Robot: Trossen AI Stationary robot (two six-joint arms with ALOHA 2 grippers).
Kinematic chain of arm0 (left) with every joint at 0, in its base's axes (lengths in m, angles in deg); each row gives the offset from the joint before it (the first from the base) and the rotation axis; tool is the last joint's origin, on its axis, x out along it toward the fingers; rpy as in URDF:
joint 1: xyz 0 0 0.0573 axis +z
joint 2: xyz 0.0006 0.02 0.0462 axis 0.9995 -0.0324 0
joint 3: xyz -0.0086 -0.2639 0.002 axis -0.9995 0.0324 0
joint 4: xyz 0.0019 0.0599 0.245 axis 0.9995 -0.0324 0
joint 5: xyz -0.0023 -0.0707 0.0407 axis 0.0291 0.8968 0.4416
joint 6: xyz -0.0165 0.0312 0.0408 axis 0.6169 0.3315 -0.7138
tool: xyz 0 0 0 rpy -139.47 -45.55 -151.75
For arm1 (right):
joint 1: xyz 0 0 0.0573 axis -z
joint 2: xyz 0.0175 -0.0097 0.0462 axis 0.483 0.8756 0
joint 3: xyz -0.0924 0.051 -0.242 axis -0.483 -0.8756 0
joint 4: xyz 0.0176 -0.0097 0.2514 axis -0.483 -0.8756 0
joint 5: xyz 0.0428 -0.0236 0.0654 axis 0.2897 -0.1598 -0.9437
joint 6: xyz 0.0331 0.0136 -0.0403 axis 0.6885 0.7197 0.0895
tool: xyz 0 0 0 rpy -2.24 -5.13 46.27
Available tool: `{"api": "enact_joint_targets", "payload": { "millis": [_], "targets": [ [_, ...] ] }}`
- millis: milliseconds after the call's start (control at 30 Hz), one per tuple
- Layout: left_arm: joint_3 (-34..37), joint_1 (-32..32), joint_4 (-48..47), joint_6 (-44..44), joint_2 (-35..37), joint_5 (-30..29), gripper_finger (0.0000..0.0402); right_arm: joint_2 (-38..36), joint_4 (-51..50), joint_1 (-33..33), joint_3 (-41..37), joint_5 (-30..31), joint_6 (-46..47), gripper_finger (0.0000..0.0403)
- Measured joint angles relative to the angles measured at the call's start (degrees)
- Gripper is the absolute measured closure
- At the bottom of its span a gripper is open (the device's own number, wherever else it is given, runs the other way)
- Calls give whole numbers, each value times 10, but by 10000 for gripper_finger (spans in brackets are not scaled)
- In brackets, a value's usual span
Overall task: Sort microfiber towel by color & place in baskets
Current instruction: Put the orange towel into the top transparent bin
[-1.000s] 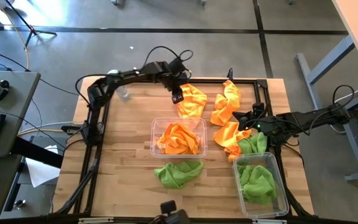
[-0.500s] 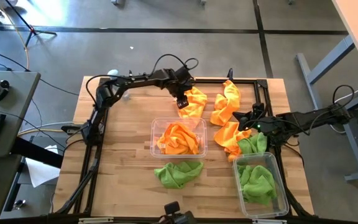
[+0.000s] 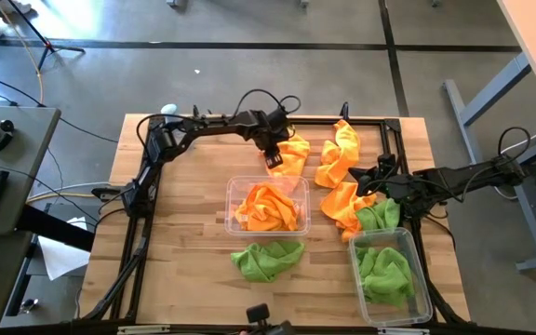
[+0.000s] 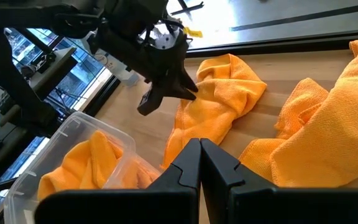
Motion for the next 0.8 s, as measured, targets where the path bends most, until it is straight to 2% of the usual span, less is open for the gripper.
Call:
{"api": "enact_joint_targets", "payload": {
  "millis": [67, 133, 333, 633, 733, 800],
  "targets": [
    [0, -3, -4, 0, 0, -2, 375, 0, -4, 0, 0, 0, -1, 402],
    [0, -5, -8, 6, 0, -2, 392, 0, -6, 0, 0, 0, -1, 402],
    [0, -12, -25, 28, 32, -4, 400, 0, -26, 0, 0, -7, -1, 402],
    [0, -24, 5, 59, 106, -24, 401, 0, -33, 0, 0, -70, -16, 402],
    [-1, -25, 38, 97, 104, -7, 400, 0, -33, 0, 0, -84, -22, 402],
    [0, -25, 72, 137, 96, 28, 395, 0, -33, 0, 0, -94, -21, 402]
  ]
}}
